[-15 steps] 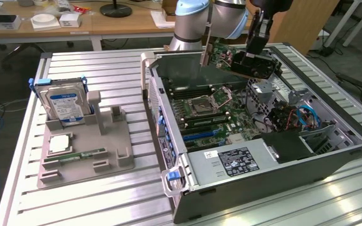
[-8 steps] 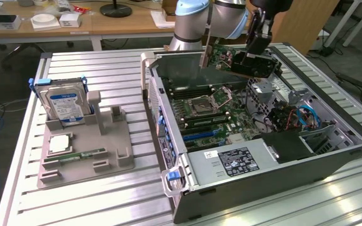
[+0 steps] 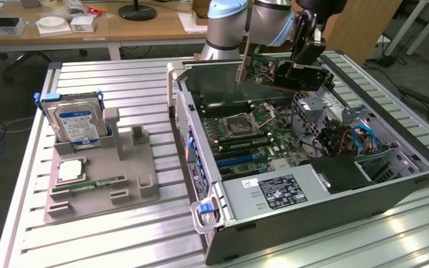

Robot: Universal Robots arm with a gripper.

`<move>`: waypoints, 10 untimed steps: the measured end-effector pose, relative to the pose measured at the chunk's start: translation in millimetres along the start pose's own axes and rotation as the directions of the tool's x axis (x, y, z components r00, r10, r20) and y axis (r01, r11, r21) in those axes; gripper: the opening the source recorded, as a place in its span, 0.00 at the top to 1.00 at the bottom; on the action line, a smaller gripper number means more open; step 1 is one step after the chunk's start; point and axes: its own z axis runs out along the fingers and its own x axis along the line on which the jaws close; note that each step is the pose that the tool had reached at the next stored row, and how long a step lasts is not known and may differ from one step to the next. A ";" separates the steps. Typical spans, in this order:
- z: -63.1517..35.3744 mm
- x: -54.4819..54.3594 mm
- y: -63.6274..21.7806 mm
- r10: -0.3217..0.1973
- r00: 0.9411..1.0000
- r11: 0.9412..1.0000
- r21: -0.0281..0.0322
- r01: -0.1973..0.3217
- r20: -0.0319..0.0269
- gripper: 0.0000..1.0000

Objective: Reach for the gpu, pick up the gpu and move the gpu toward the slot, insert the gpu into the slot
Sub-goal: 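Insert the gpu into the slot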

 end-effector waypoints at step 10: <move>0.4 0.0 0.0 -0.120 0.993 0.993 -0.001 0.120 0.001 0.74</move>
